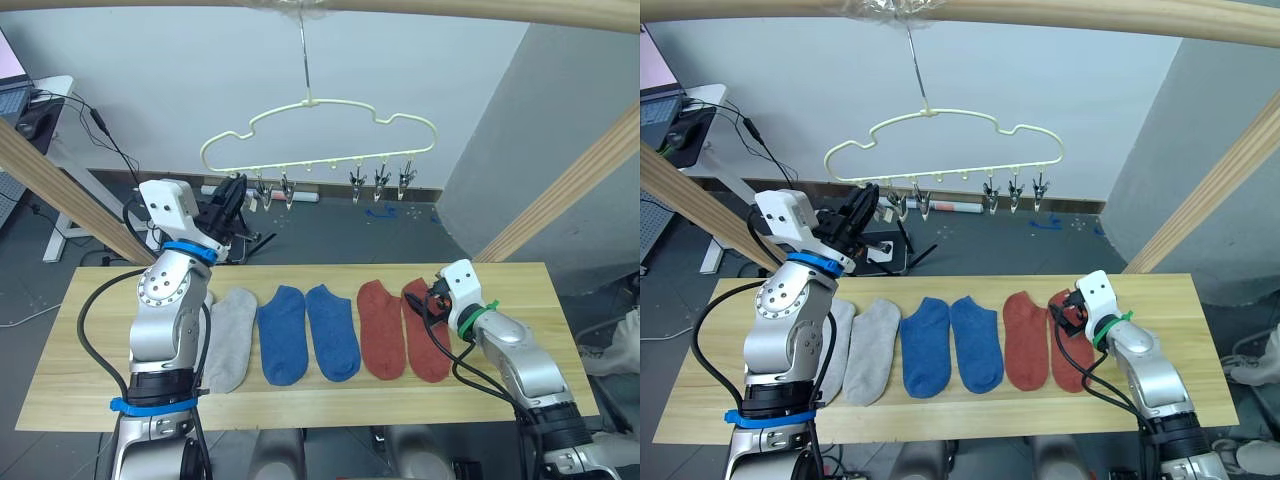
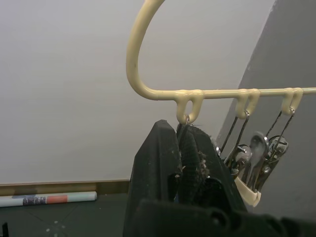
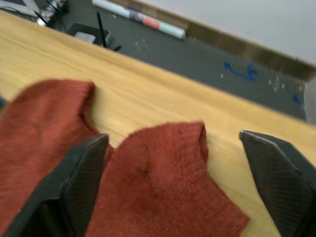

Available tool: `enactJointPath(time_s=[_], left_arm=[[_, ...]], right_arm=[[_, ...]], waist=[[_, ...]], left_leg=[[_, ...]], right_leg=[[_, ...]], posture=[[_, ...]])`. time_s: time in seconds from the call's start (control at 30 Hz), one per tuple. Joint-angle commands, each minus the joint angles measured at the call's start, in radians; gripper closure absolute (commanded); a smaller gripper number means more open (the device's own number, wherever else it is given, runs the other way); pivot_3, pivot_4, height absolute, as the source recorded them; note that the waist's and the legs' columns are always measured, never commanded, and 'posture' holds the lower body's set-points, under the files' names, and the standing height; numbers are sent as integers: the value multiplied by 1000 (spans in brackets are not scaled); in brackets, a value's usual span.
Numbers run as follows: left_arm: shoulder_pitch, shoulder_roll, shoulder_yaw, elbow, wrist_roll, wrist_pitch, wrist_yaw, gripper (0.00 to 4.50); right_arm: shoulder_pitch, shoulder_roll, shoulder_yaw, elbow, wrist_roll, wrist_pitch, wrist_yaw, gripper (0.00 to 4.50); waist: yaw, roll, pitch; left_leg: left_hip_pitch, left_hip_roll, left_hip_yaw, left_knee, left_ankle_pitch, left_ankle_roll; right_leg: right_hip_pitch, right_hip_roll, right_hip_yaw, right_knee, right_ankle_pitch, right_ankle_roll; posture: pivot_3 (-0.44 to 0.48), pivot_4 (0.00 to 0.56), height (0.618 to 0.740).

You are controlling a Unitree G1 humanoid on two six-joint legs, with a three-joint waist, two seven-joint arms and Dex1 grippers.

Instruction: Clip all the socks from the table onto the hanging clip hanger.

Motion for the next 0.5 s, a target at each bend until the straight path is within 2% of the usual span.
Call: enactJointPath(time_s=[0.03,0.33,0.5], left_arm=[[14,19,14,-40,-11,9,-8,4500],[29,41,27,-45,-32,44,-30,4500],[34,74,36,-66,-96,113,-74,4500]], right_arm=[[3,6,-25,23,-7,-16,-6,1230],[4,10,2,-9,-29,-14,15,4444],[-24,-44,34,-152,-30,1,105,4480]], waist=[[1,0,1],[-1,1,1],[-2,3,4]], left_leg=[[0,0,0,0,0,0],[0,0,0,0,0,0],[0,0,0,0,0,0]], right_leg=[[0,0,0,0,0,0],[0,0,0,0,-1,1],[0,0,0,0,-1,2]], posture=[[-5,325,735],[7,330,735],[5,329,735]])
